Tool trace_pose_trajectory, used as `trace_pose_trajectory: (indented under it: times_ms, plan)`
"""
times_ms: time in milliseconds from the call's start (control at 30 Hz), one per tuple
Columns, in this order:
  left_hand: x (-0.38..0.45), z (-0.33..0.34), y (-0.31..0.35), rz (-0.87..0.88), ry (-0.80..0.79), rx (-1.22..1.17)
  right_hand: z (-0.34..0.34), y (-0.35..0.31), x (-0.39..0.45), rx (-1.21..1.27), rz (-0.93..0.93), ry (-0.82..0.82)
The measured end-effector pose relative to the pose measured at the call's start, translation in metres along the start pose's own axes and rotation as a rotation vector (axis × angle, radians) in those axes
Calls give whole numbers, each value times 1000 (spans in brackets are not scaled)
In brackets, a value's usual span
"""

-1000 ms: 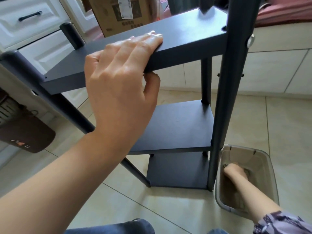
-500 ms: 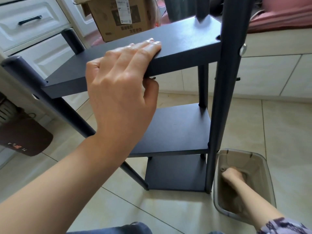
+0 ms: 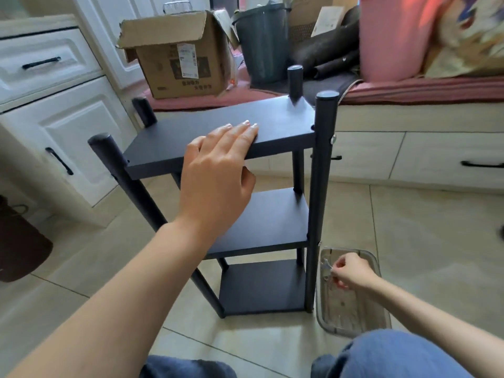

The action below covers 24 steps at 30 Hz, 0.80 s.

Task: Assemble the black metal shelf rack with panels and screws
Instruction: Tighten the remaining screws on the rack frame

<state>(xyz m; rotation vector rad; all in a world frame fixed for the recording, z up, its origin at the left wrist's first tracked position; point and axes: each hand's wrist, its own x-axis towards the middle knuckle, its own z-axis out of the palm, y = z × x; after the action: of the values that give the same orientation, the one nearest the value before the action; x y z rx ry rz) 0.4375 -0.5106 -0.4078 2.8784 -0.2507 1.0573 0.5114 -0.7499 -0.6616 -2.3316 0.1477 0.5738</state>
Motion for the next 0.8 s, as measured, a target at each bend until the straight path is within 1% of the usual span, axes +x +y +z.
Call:
trace_pose_trajectory:
  times_ms: [100,233,333,433,500,567,633,667,733,767,800]
  plan:
    - [-4,-10,-6,27,-17,-81,-27,-30,-38,-86,-82,-40]
    - [-15,-25,-18,21,56,-164,-57,-71,-88,-215,-91,-117]
    - [-23,-37,-30,35,161,-193,-73,-103,-120,-291,-137,-145]
    - [-27,-50,-47,-6,341,-174,-84,-137,-148,-332,-218,-140]
    - [-28,-57,-59,-94,464,-175,-88,-157,-162,-412,-301,-76]
    - [-28,-61,-69,-250,550,-227,-89,-175,-172,-471,-410,20]
    - [-30,-61,-78,-432,576,-355,-85,-190,-180,-375,-504,50]
    - [-31,-59,-82,-517,565,-461,-81,-197,-182,-310,-534,50]
    - [-33,-56,-87,-656,476,-720,-71,-213,-184,-216,-586,57]
    - [-36,-55,-89,-680,416,-816,-66,-221,-184,-181,-621,69]
    - [-38,-53,-91,-667,361,-852,-62,-230,-183,-147,-665,90]
